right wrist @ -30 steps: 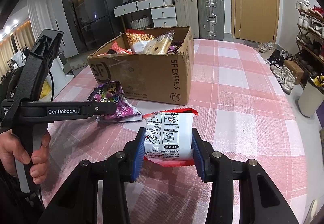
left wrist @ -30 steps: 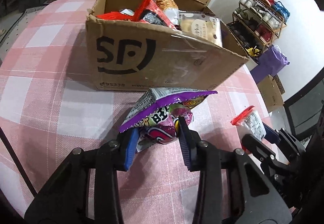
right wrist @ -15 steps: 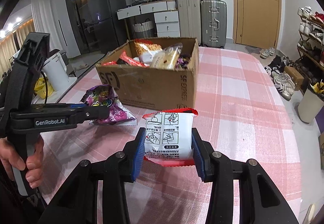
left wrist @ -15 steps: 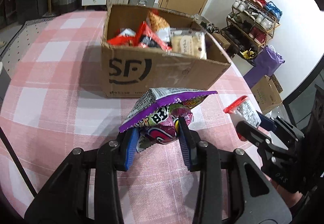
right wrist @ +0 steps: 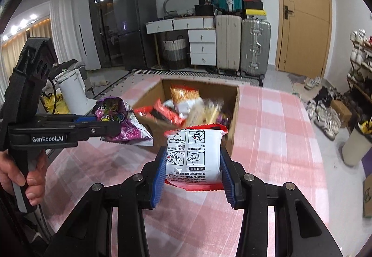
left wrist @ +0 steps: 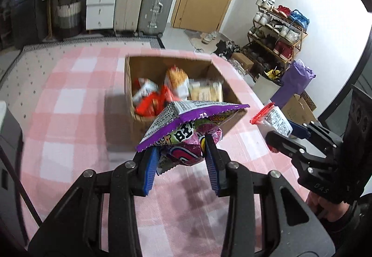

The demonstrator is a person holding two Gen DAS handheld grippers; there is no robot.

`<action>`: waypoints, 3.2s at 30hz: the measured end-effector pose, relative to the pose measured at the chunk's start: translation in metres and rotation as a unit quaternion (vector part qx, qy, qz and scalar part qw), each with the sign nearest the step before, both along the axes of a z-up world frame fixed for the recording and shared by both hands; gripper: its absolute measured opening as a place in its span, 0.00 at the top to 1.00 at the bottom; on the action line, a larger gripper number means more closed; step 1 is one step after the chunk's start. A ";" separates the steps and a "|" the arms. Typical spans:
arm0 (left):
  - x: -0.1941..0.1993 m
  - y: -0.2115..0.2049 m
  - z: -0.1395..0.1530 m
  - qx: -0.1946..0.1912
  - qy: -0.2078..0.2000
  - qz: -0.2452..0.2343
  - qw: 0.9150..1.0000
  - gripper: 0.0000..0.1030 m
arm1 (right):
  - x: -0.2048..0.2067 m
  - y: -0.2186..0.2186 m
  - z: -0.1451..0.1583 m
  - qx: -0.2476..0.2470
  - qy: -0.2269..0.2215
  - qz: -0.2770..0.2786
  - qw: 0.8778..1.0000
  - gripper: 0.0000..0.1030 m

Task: Organize snacks

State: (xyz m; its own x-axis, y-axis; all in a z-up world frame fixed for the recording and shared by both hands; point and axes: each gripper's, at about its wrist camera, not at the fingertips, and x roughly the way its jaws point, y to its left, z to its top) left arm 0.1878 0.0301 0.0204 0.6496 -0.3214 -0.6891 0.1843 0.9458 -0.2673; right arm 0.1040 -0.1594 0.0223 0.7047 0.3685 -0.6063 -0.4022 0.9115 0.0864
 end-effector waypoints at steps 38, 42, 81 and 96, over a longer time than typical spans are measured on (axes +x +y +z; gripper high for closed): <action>0.121 -0.006 0.040 0.017 0.023 -0.027 0.999 0.67 | 0.125 0.038 0.062 -0.022 -0.048 -0.008 0.999 0.58; 0.132 -0.010 0.029 0.014 0.038 -0.038 0.998 0.67 | 0.147 0.037 0.056 -0.017 -0.038 -0.007 0.999 0.58; 0.085 -0.007 0.049 0.041 -0.033 0.011 0.999 0.22 | 0.070 -0.015 0.075 0.060 -0.102 -0.048 0.992 0.16; 0.010 0.010 0.040 0.046 -0.121 0.057 0.990 0.01 | 0.005 -0.050 0.041 0.096 -0.114 -0.088 0.985 0.09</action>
